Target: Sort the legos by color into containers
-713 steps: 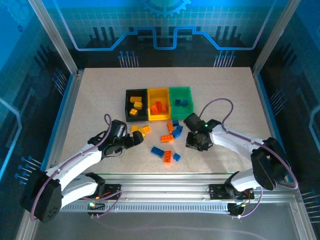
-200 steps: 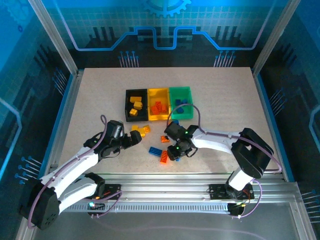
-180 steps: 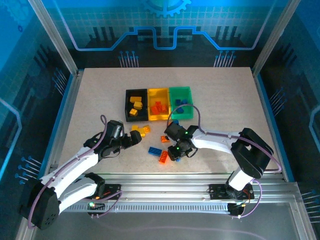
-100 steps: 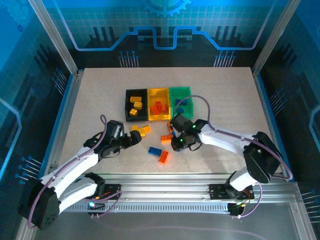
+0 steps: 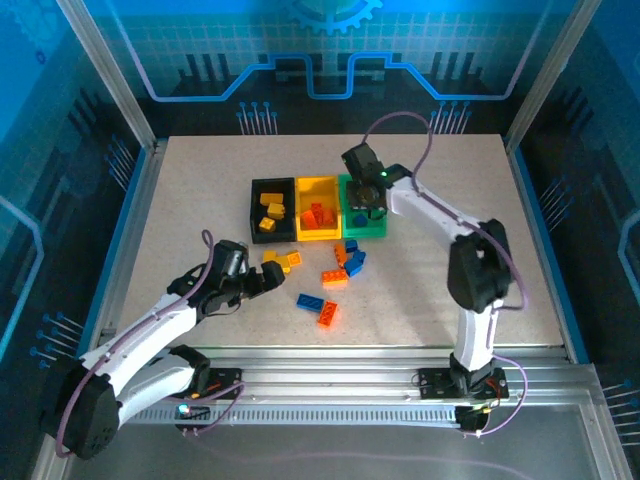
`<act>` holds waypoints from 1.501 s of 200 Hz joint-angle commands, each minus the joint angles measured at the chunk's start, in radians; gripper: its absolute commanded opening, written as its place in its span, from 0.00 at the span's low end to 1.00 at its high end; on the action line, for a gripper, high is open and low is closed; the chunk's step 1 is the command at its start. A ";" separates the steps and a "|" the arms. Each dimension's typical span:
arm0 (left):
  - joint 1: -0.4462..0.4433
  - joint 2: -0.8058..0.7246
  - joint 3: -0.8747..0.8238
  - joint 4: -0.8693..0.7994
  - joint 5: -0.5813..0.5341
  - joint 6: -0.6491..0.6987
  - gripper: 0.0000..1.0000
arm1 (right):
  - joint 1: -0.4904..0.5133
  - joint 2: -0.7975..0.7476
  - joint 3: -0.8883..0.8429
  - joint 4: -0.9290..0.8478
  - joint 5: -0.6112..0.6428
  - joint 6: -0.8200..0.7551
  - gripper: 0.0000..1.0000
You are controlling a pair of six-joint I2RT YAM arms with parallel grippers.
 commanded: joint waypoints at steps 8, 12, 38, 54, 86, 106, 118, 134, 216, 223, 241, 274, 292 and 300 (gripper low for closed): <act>0.004 0.003 0.018 0.008 0.042 0.030 0.99 | -0.016 0.119 0.152 -0.111 0.080 0.022 0.29; 0.002 0.006 0.019 0.009 0.044 0.032 0.99 | -0.018 0.131 0.166 -0.116 0.079 0.026 0.30; -0.002 0.044 0.022 0.026 0.059 0.043 0.99 | -0.027 0.169 0.216 -0.131 0.048 0.044 0.46; -0.010 0.074 0.026 0.041 0.069 0.046 0.99 | -0.028 0.155 0.213 -0.118 0.024 0.046 0.58; -0.059 0.144 0.065 0.061 0.067 0.078 0.99 | -0.018 0.060 0.133 -0.079 0.001 0.051 0.66; -0.120 0.208 0.115 0.050 0.045 0.116 0.99 | -0.006 -0.037 0.013 -0.024 -0.022 0.060 0.67; -0.168 0.262 0.152 0.037 0.024 0.141 0.98 | -0.002 -0.095 -0.065 0.005 -0.039 0.069 0.67; -0.235 0.336 0.203 0.014 -0.021 0.174 0.97 | -0.001 -0.166 -0.164 0.036 -0.066 0.088 0.67; -0.344 0.408 0.257 -0.005 -0.074 0.184 0.93 | 0.145 -0.468 -0.566 0.041 -0.117 0.110 0.69; -0.377 0.404 0.264 -0.014 -0.091 0.197 0.93 | 0.154 -0.494 -0.592 0.036 -0.111 0.115 0.69; -0.459 0.422 0.288 -0.034 -0.111 0.214 0.92 | 0.159 -0.559 -0.656 0.029 -0.101 0.135 0.69; -0.576 0.498 0.334 -0.065 -0.168 0.208 0.85 | 0.148 -0.646 -0.715 0.014 -0.070 0.164 0.70; -0.608 0.544 0.345 -0.052 -0.174 0.201 0.81 | 0.137 -0.675 -0.726 0.008 -0.061 0.165 0.70; -0.622 0.568 0.354 -0.048 -0.179 0.201 0.79 | 0.131 -0.682 -0.729 0.003 -0.060 0.166 0.70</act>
